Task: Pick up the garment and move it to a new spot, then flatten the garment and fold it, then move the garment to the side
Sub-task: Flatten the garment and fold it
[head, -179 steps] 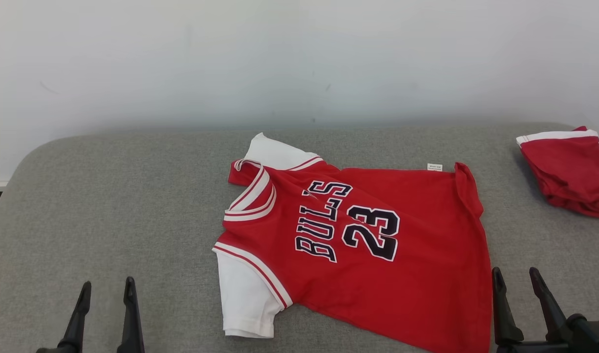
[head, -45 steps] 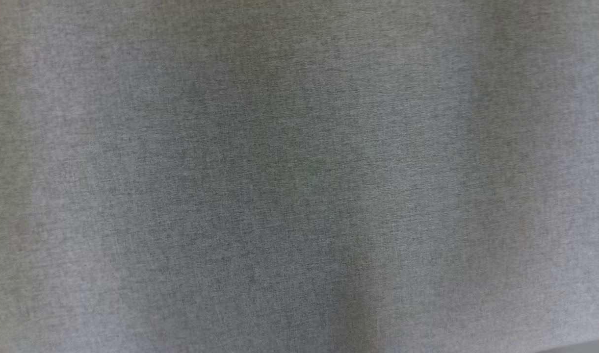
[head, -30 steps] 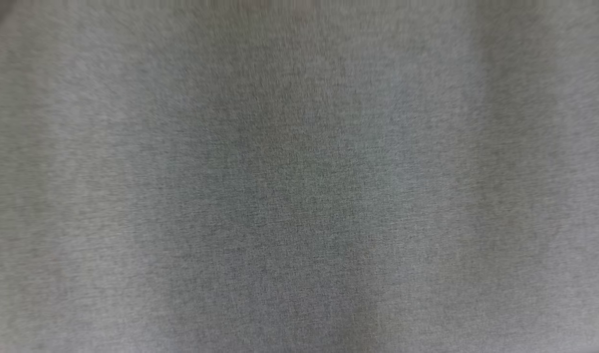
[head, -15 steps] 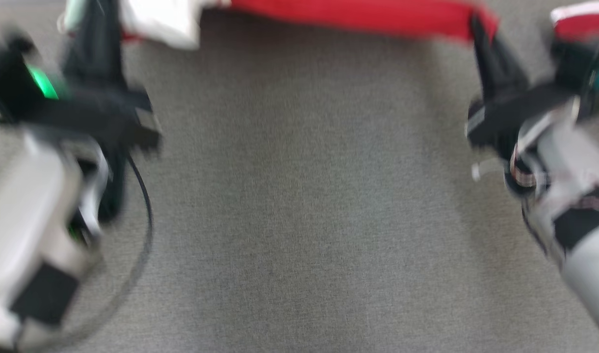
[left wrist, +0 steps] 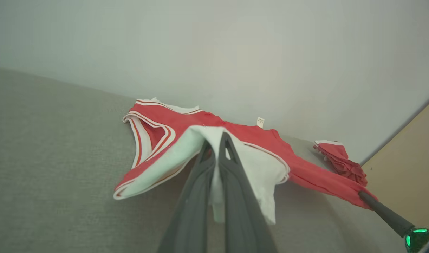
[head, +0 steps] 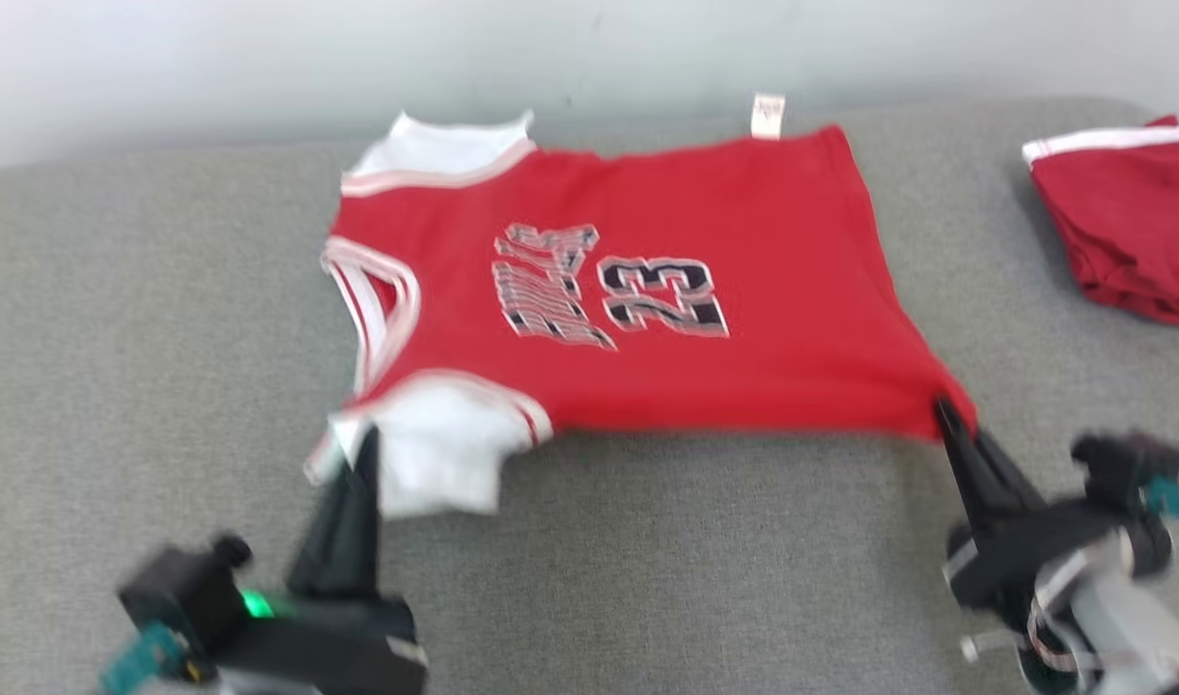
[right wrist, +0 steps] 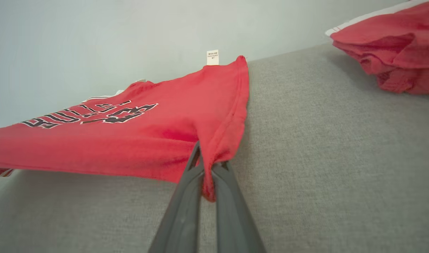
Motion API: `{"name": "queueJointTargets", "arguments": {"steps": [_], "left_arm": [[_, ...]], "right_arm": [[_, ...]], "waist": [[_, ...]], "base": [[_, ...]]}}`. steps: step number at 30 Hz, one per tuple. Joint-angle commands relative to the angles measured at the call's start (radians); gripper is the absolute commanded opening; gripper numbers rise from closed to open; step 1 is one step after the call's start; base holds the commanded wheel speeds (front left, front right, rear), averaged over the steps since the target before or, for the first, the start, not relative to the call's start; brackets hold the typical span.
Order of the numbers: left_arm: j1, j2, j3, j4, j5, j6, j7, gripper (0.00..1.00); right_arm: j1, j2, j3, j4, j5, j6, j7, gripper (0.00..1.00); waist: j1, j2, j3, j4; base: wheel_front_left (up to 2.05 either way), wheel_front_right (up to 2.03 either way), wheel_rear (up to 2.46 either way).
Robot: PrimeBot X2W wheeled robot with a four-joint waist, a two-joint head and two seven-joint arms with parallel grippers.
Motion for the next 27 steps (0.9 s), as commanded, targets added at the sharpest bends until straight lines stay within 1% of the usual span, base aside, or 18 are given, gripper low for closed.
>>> {"name": "queueJointTargets", "arguments": {"steps": [1, 4, 7, 9, 13, 19, 22, 24, 27], "left_arm": [[0.040, -0.014, -0.004, 0.002, -0.001, -0.012, -0.003, 0.00], [0.124, -0.031, -0.021, 0.027, 0.019, -0.031, -0.003, 0.00], [0.204, -0.061, -0.009, 0.051, 0.030, -0.032, -0.003, 0.00], [0.257, -0.078, 0.001, 0.064, 0.032, -0.041, -0.003, 0.00], [0.328, -0.102, -0.017, 0.095, 0.037, -0.061, -0.003, 0.00], [0.369, -0.122, -0.048, 0.139, 0.029, -0.085, 0.002, 0.00], [0.364, -0.125, -0.059, 0.153, 0.032, -0.096, 0.005, 0.00], [0.351, -0.129, -0.064, 0.155, 0.035, -0.103, 0.007, 0.00], [0.318, -0.116, -0.070, 0.153, 0.049, -0.112, 0.020, 0.00]], "right_arm": [[0.049, -0.012, -0.017, -0.005, -0.006, 0.001, 0.002, 0.00], [0.141, -0.002, -0.049, -0.032, -0.026, 0.001, 0.023, 0.00], [0.235, 0.005, -0.084, -0.056, -0.055, 0.001, 0.049, 0.00], [0.294, 0.008, -0.113, -0.078, -0.069, 0.001, 0.069, 0.00], [0.399, 0.012, -0.169, -0.126, -0.114, 0.001, 0.119, 0.00], [0.553, 0.022, -0.298, -0.169, -0.185, 0.001, 0.193, 0.00], [0.588, 0.057, -0.344, -0.204, -0.215, 0.000, 0.236, 0.00], [0.587, 0.081, -0.353, -0.240, -0.236, 0.000, 0.263, 0.00], [0.562, 0.108, -0.346, -0.302, -0.267, 0.000, 0.300, 0.00]], "waist": [[0.0003, 0.0002, -0.040, 0.016], [0.0003, 0.0002, -0.063, 0.017], [0.0003, 0.0002, -0.088, 0.019], [0.0003, 0.0002, -0.102, 0.019], [0.0003, 0.0002, -0.117, 0.024], [0.0003, 0.0002, -0.129, 0.043], [0.0003, 0.0002, -0.127, 0.037], [0.0003, 0.0002, -0.126, 0.028], [0.0003, 0.0002, -0.126, 0.011]], "base": [[0.00, 0.00, 0.00], [0.00, 0.00, 0.00], [0.00, 0.00, 0.00], [0.00, 0.00, 0.00], [0.00, 0.00, 0.00], [0.00, 0.00, 0.00], [0.00, 0.00, 0.00], [0.00, 0.00, 0.00], [0.00, 0.00, 0.00]]}}
